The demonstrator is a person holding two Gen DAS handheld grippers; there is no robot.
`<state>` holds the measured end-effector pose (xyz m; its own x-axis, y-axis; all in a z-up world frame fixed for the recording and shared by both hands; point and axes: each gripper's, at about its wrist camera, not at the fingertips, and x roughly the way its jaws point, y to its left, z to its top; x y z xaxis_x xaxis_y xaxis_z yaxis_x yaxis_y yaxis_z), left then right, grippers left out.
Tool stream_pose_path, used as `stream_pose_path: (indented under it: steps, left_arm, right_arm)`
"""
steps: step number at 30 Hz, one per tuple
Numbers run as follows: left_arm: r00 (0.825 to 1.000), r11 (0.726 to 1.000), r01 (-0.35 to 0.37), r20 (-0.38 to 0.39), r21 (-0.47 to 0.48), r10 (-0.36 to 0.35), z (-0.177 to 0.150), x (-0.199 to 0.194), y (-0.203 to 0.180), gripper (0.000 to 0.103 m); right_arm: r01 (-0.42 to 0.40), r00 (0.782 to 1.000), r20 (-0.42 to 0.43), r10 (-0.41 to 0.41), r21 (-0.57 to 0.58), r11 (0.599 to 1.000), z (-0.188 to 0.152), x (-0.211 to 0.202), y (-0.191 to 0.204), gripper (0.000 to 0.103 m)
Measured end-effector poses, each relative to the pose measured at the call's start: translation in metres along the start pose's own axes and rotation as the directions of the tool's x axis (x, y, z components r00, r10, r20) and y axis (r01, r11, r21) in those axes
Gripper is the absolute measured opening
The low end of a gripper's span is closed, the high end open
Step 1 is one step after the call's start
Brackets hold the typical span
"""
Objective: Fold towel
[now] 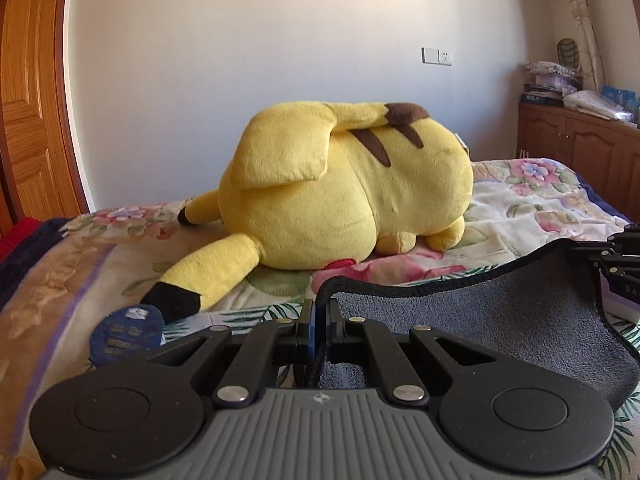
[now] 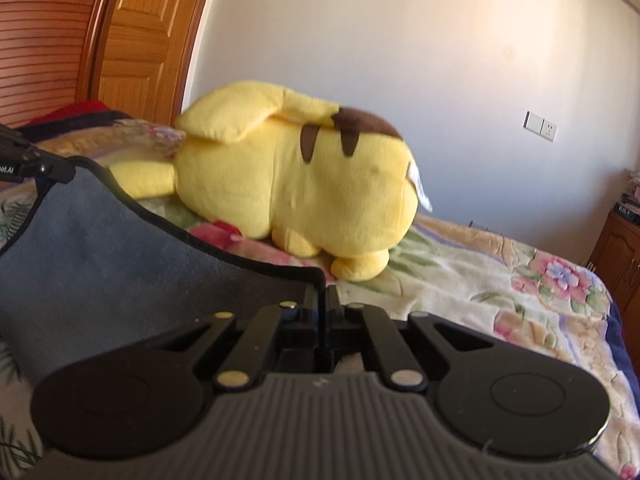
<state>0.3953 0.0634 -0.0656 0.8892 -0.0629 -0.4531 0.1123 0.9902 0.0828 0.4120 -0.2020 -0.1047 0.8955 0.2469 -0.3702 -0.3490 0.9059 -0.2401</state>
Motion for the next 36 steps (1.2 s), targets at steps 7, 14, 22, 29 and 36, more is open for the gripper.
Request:
stream_pose_path:
  steps: [7,14,22,29,36]
  left_arm:
    - [1.000,1.000,-0.014,-0.022,0.000,0.014,-0.018,0.023,-0.002,0.000]
    - [0.999,1.000,-0.020,-0.046,0.015,0.021,-0.021,0.036,-0.007,0.000]
    - [1.000,1.000,-0.002,-0.023,0.014,0.002,-0.008,0.017,-0.016,0.019]
    - [0.999,1.000,0.019,-0.027,0.008,-0.019,0.009,-0.020,-0.024,0.027]
    - [0.999,0.998,0.039,-0.036,0.046,-0.038,0.027,-0.069,-0.036,0.028]
  right_arm:
    - [-0.013,0.999,-0.031,0.013,0.000,1.000,-0.019,0.022,0.003,0.004]
    - [-0.008,0.999,-0.053,0.007,-0.003,1.000,-0.027,0.031,0.001,0.004]
    - [-0.014,0.999,-0.041,0.013,-0.004,1.000,-0.021,0.016,0.000,0.044]
    - [-0.045,0.999,-0.015,0.046,0.049,0.998,0.002,-0.027,-0.004,0.045]
    - [-0.060,0.998,-0.004,0.060,0.093,0.994,0.024,-0.080,-0.001,0.045]
